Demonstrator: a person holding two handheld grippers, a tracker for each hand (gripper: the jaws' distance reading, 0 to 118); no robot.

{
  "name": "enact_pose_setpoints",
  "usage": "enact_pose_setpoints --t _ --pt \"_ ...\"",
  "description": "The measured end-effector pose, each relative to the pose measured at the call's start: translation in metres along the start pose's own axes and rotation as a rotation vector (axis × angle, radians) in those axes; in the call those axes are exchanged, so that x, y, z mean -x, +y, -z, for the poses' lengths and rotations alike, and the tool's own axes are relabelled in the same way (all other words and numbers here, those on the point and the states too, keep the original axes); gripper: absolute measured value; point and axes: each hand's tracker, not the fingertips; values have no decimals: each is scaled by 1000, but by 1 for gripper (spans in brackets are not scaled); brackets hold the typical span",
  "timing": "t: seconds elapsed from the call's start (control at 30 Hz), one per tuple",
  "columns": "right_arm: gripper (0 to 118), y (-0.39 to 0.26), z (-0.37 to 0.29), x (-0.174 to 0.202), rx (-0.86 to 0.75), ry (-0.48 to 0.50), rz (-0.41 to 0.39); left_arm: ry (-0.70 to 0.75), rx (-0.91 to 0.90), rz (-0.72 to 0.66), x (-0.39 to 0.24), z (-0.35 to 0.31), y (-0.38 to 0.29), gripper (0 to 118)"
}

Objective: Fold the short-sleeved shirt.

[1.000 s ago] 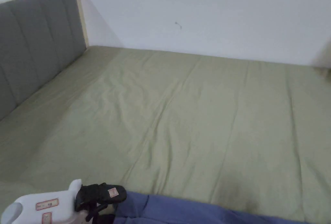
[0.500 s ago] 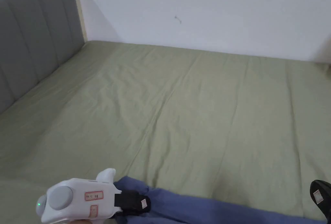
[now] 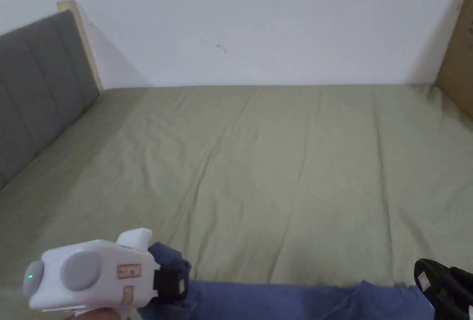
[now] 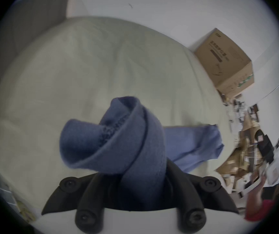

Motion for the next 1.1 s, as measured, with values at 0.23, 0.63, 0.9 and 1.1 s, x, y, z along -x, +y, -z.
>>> enact_pose_setpoints --t 0.23,0.63,0.9,1.1 --pt "0 2 -17 -20 -1 -46 19 -265 40 -61 -60 58 8 110" --pt "0 -1 -9 -29 0 -37 73 91 -123 175 -39 19 -19 1" --pt "0 -4 -7 -31 6 -45 89 19 106 299 -93 115 -41 1" --pt "0 -5 -5 -29 13 -47 73 -221 149 222 -89 121 -43 1"
